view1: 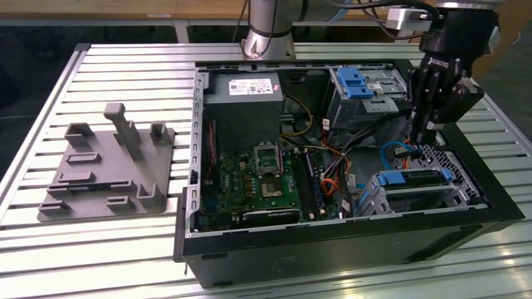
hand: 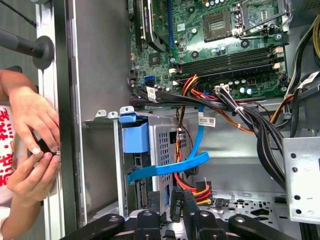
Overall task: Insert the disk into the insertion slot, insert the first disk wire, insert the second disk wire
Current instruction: 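Insert the first disk wire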
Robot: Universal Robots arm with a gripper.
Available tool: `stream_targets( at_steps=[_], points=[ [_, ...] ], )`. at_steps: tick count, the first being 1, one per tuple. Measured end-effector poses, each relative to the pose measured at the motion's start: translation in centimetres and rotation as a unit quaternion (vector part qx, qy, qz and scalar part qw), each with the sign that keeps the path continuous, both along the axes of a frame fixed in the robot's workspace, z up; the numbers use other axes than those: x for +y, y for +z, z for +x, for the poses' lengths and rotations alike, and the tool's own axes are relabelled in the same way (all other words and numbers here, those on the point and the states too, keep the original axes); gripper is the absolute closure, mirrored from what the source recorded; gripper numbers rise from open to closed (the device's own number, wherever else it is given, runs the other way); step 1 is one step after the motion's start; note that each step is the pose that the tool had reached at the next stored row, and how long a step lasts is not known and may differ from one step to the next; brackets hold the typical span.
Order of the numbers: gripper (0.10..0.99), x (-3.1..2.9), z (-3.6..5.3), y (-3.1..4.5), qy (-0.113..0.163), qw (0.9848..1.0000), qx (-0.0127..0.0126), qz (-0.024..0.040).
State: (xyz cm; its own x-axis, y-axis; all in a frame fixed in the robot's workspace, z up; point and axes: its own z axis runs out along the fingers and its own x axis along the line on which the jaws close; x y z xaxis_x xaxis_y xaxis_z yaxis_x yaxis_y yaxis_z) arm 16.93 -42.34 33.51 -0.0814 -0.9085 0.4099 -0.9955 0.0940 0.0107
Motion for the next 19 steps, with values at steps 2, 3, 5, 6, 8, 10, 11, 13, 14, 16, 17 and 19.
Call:
stream_targets(
  at_steps=[2, 3, 5, 6, 8, 10, 11, 13, 14, 16, 17, 19],
  points=[
    [0.765, 0.07, 0.00, -0.05, 0.000, 1.0000, 0.0000, -0.0005],
    [0.765, 0.09, 0.00, -0.07, 0.000, 1.0000, 0.0000, -0.0007],
    [0.765, 0.12, 0.00, -0.09, 0.000, 1.0000, 0.0000, -0.0008],
    [0.780, 0.13, 0.00, -0.10, 0.000, 1.0000, 0.0000, -0.0009],
    [0.851, 0.13, 0.00, -0.12, 0.000, 1.0000, 0.0000, -0.0009],
    [0.851, 0.13, 0.00, -0.17, 0.000, 1.0000, 0.0000, -0.0008],
    [0.851, 0.13, 0.00, -0.19, 0.000, 1.0000, 0.0000, -0.0008],
    [0.851, 0.13, 0.01, -0.21, 0.000, 1.0000, 0.0000, -0.0009],
    [0.851, 0.13, 0.01, -0.22, 0.000, 1.0000, 0.0000, -0.0009],
    [0.851, 0.13, 0.01, -0.22, 0.000, 1.0000, 0.0000, -0.0009],
    [0.851, 0.13, 0.01, -0.23, 0.000, 1.0000, 0.0000, -0.0008],
    [0.925, 0.13, 0.02, -0.23, 0.000, 1.0000, 0.0000, -0.0008]
  ],
)
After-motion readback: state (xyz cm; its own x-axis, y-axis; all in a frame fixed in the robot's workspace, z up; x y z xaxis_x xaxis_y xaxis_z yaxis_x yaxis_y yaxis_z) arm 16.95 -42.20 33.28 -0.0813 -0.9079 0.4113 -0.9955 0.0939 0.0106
